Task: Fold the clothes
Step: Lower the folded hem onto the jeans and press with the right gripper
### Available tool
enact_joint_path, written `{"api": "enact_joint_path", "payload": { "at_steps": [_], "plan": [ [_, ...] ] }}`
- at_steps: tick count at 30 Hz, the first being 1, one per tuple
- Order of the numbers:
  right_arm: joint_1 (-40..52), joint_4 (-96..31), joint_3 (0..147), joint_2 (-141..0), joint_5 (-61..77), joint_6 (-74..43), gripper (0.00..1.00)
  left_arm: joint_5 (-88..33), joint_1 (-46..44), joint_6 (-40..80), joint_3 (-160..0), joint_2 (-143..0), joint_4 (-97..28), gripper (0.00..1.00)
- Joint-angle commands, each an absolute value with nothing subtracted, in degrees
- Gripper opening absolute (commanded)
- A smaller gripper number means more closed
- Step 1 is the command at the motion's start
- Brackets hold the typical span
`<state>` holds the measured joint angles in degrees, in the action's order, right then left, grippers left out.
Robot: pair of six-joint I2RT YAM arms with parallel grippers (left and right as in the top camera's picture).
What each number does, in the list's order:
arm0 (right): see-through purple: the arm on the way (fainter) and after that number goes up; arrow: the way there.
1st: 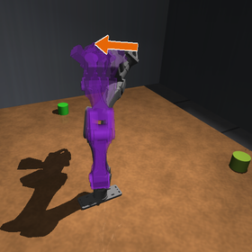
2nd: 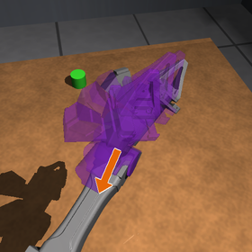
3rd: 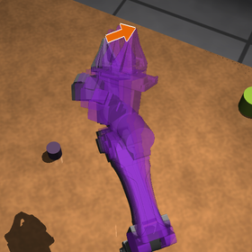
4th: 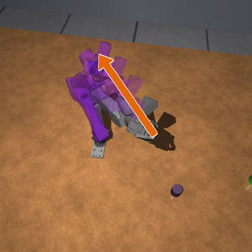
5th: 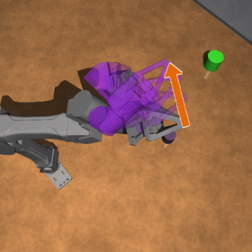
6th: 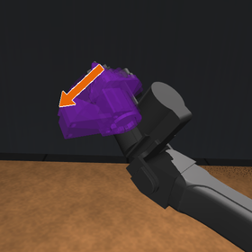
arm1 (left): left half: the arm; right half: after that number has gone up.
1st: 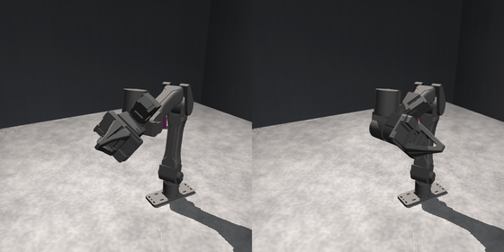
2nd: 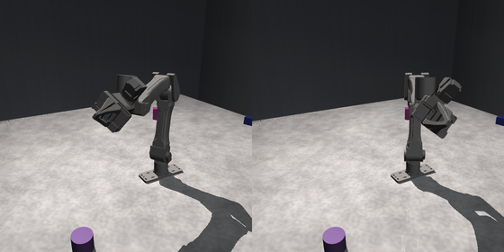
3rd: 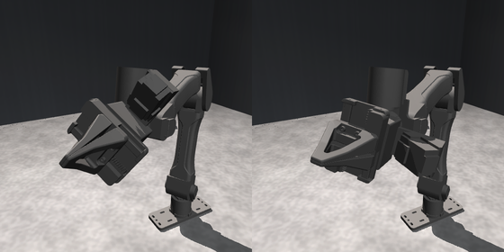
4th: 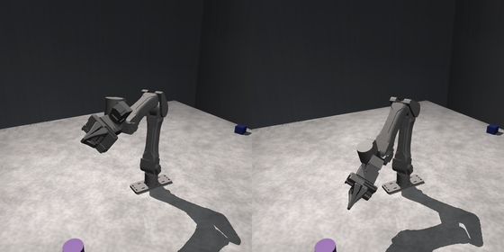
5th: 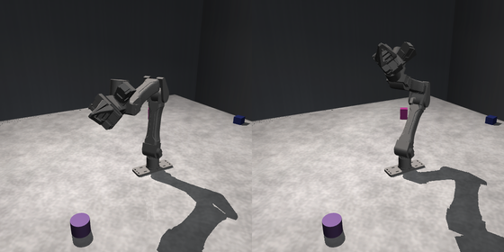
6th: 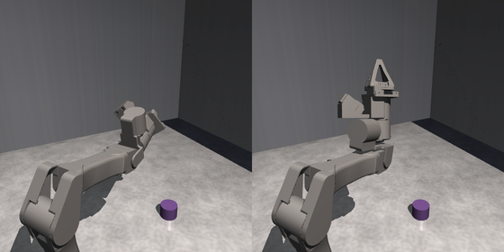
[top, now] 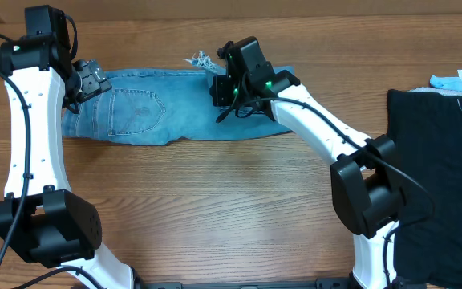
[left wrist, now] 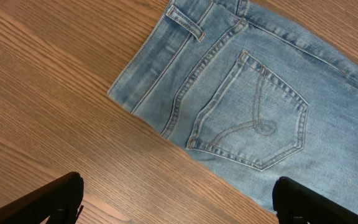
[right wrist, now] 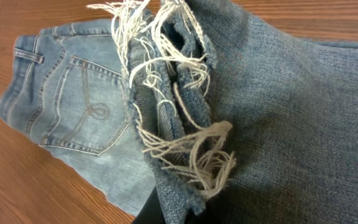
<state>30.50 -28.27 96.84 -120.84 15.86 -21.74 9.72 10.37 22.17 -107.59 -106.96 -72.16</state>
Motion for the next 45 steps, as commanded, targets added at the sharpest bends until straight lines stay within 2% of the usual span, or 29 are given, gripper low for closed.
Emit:
{"api": "enact_joint_path", "payload": {
  "at_steps": [1, 20, 33, 41, 42, 43, 44, 45],
  "plan": [
    [30.9, -27.5, 97.5, -120.6, 16.4, -22.8, 0.04, 10.5, 10.5, 22.3, -107.5, -107.2, -72.1, 1.0],
    [32.3, -27.7, 97.5, -122.7, 15.1, -22.6, 0.04, 10.5, 10.5, 22.3, -107.5, -107.2, -72.1, 1.0],
    [34.2, -23.1, 97.5, -124.8, 12.0, -22.6, 0.04, 10.5, 10.5, 22.3, -107.5, -107.2, -72.1, 1.0],
    [34.4, -21.1, 97.5, -128.1, 13.7, -27.1, 0.04, 10.5, 10.5, 22.3, -107.5, -107.2, -72.1, 1.0],
    [34.4, -21.0, 97.5, -128.1, 13.8, -27.3, 0.07, 10.5, 10.5, 22.3, -107.5, -107.2, -72.1, 1.0],
    [34.4, -20.9, 97.5, -128.1, 13.9, -27.3, 0.34, 10.5, 10.5, 22.3, -107.5, -107.2, -72.1, 1.0],
    [34.4, -20.6, 97.5, -128.0, 15.4, -27.3, 0.49, 10.5, 10.5, 22.3, -107.5, -107.2, -72.1, 1.0],
    [34.4, -19.9, 97.5, -128.0, 18.7, -27.0, 0.58, 10.5, 10.5, 22.3, -107.5, -107.2, -72.1, 1.0]
  ]
}}
